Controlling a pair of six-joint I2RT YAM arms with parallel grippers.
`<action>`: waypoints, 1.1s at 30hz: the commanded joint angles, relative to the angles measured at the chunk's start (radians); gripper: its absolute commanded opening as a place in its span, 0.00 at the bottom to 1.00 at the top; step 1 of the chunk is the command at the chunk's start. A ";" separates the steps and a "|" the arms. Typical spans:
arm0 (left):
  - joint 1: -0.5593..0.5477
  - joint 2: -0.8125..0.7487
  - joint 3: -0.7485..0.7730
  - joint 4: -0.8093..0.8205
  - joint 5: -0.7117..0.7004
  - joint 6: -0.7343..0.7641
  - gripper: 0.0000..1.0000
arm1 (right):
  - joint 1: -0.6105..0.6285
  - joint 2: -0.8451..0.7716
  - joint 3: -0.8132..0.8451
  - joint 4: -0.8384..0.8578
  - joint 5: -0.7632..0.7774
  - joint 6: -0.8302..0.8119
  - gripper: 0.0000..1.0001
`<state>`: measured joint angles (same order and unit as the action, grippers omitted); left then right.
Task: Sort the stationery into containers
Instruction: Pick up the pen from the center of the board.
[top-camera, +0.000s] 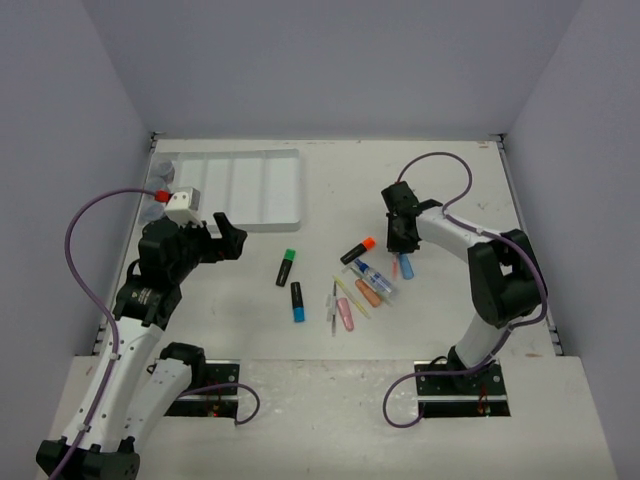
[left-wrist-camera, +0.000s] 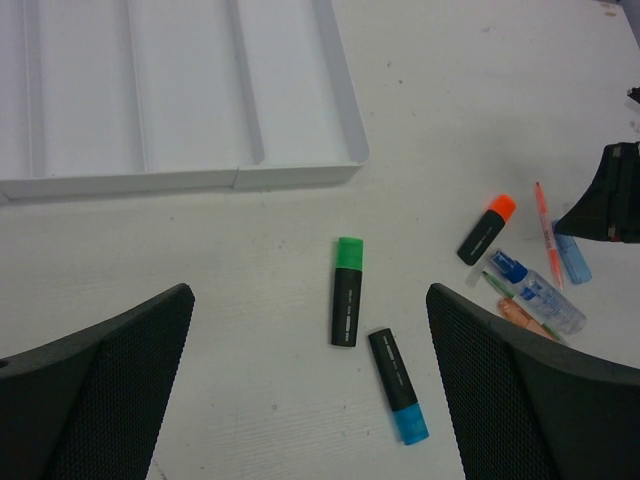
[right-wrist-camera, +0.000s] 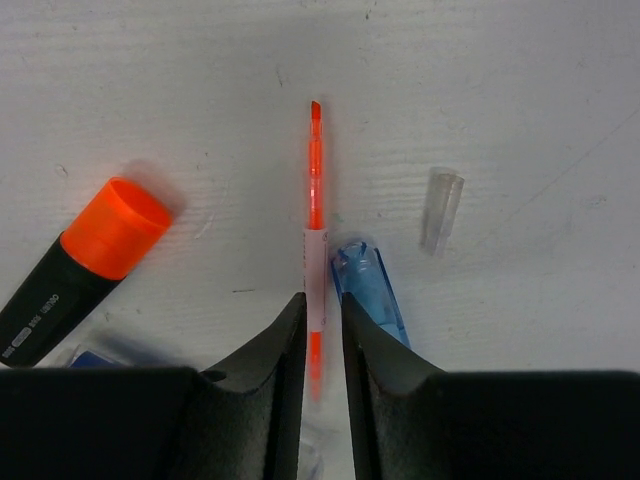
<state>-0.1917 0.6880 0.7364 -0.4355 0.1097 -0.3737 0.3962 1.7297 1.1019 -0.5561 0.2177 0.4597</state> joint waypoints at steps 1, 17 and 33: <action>-0.006 0.000 -0.002 0.021 0.027 0.028 1.00 | -0.002 0.020 0.039 0.006 -0.008 -0.009 0.20; -0.005 0.008 -0.005 0.026 0.043 0.032 1.00 | -0.002 0.036 0.019 0.020 -0.024 0.001 0.18; -0.005 -0.002 -0.003 0.027 0.041 0.032 1.00 | -0.017 0.114 0.129 -0.067 -0.080 -0.040 0.18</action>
<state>-0.1925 0.6956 0.7364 -0.4347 0.1309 -0.3733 0.3863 1.8323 1.1838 -0.6000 0.1427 0.4380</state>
